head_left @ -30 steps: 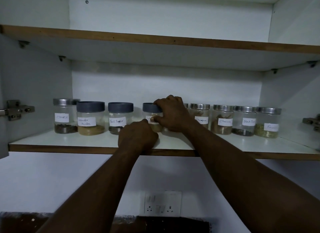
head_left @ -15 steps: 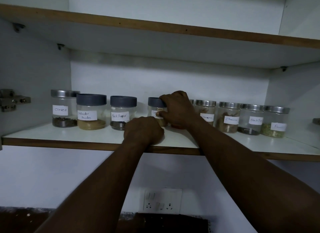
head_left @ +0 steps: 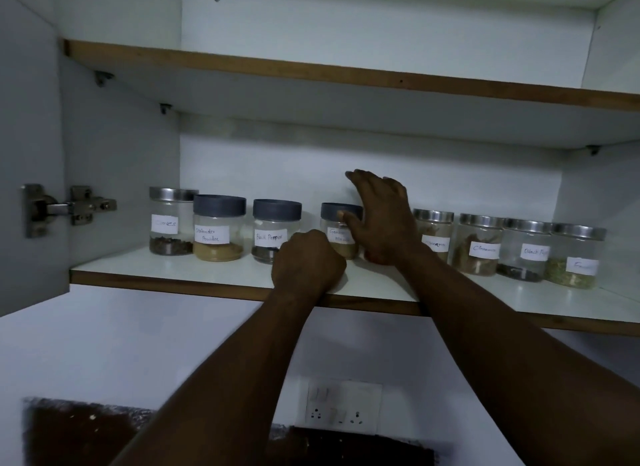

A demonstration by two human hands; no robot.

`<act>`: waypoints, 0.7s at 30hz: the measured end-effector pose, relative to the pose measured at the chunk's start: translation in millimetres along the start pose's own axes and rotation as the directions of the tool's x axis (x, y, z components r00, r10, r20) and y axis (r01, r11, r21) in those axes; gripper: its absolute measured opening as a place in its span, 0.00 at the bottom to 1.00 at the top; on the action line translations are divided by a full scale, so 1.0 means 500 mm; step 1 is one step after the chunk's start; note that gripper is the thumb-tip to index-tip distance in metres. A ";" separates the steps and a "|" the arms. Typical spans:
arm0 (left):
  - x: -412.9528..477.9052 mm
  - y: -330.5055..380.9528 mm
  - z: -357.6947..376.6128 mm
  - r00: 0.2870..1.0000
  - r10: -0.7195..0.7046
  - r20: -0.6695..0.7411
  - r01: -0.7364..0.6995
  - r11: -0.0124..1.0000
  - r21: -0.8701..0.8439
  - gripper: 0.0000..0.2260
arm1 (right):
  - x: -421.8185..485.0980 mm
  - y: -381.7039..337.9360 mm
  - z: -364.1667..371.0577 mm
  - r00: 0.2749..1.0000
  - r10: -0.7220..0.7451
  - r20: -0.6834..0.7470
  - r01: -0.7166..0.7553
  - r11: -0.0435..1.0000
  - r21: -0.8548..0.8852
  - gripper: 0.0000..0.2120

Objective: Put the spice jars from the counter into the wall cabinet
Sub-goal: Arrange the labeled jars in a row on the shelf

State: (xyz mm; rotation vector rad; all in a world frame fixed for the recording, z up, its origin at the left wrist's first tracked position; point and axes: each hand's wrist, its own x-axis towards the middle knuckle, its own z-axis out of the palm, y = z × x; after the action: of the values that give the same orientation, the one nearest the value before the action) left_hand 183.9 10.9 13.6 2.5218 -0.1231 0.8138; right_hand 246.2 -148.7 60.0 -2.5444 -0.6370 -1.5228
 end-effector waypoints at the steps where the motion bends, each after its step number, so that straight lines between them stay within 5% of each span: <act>1: -0.004 -0.012 -0.010 0.999 -0.028 -0.029 0.028 1.000 -0.012 0.10 | 0.003 -0.012 -0.003 1.000 0.001 -0.010 -0.001 1.000 0.018 0.34; 8: -0.016 -0.143 -0.077 0.977 -0.101 -0.188 0.111 0.993 0.045 0.11 | 0.040 -0.185 0.023 0.973 -0.154 0.174 0.118 0.972 0.204 0.33; 12: -0.010 -0.145 -0.071 0.973 -0.048 -0.227 0.067 0.995 0.076 0.08 | 0.052 -0.228 0.055 0.961 -0.169 0.218 0.133 0.976 0.172 0.30; 21: 0.021 -0.138 -0.053 0.999 0.014 0.047 -0.027 0.957 0.290 0.12 | 0.073 -0.166 0.080 0.966 -0.101 0.238 0.082 0.993 0.091 0.24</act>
State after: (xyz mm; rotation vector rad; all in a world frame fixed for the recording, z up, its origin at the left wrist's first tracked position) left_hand 194.4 84.9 9.6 2.8199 -0.0458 0.8366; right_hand 260.4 -50.7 61.8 -2.6963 -0.8380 -1.1909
